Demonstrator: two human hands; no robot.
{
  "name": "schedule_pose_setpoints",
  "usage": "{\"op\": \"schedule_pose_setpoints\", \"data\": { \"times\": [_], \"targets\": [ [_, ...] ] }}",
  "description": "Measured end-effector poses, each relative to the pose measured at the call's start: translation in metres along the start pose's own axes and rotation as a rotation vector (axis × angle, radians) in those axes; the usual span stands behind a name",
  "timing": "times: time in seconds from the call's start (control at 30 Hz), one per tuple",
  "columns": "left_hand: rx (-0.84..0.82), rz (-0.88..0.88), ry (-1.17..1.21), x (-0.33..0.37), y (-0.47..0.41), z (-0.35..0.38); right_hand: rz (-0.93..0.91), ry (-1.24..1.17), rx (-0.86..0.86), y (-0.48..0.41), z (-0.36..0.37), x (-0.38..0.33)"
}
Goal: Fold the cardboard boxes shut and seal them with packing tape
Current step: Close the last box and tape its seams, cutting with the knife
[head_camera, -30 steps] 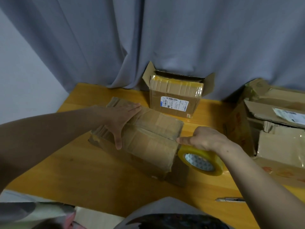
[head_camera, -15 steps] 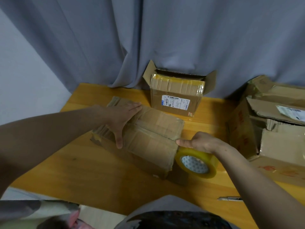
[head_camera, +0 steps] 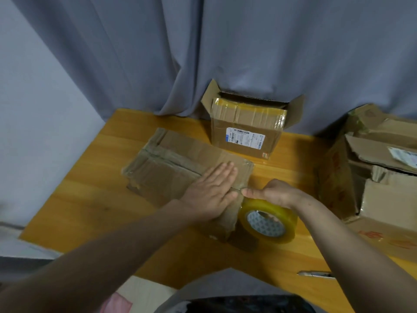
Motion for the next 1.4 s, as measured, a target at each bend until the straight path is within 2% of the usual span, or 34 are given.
{"op": "schedule_pose_setpoints", "data": {
  "times": [0.1, 0.2, 0.33, 0.4, 0.57, 0.67, 0.73, 0.87, 0.93, 1.1, 1.27, 1.4],
  "targets": [
    [0.046, -0.257, 0.048, -0.083, 0.011, -0.017, 0.027, 0.007, -0.039, 0.000, -0.001, -0.002],
    [0.026, -0.514, -0.102, -0.158, 0.023, -0.029, 0.041, -0.021, -0.043, 0.001, -0.001, -0.003],
    [0.129, -0.692, 0.046, -0.131, 0.014, -0.025, 0.044, -0.031, -0.005, 0.002, 0.003, -0.005],
    [0.092, -0.622, 0.122, -0.094, 0.007, -0.016, 0.046, -0.062, 0.024, 0.003, 0.003, -0.004],
    [-0.030, -0.318, 0.185, 0.009, 0.011, 0.001, 0.045, -0.108, 0.061, 0.011, 0.010, -0.013],
    [-0.046, -0.281, 0.167, 0.007, 0.016, -0.003, 0.023, -0.196, 0.099, 0.015, 0.021, -0.019],
    [-0.065, -0.264, 0.135, -0.007, 0.021, -0.008, -0.005, -0.383, -0.020, 0.019, 0.037, -0.022],
    [-0.087, -0.282, 0.070, -0.022, 0.033, -0.007, -0.069, -0.628, -0.200, 0.032, 0.054, -0.011],
    [-0.084, -0.305, 0.065, -0.016, 0.035, -0.006, -0.095, -0.613, -0.181, 0.031, 0.055, -0.005],
    [-0.008, -0.441, 0.014, 0.009, 0.026, 0.001, -0.110, -0.309, -0.033, 0.016, 0.064, -0.011],
    [0.078, -0.653, -0.020, 0.014, 0.023, 0.010, -0.037, -0.467, -0.093, 0.006, 0.077, -0.007],
    [0.099, -0.660, -0.066, 0.011, 0.018, 0.014, -0.063, -0.489, -0.015, 0.004, 0.074, 0.004]
  ]
}}
Point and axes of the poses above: each hand's wrist, its own y-axis away from the middle knuckle, its own z-axis out of the palm, x = y × z, the point moved 4 cm from there along -y, towards the middle knuckle, and after that the axes turned 1 degree about y, right-handed, at the moved point
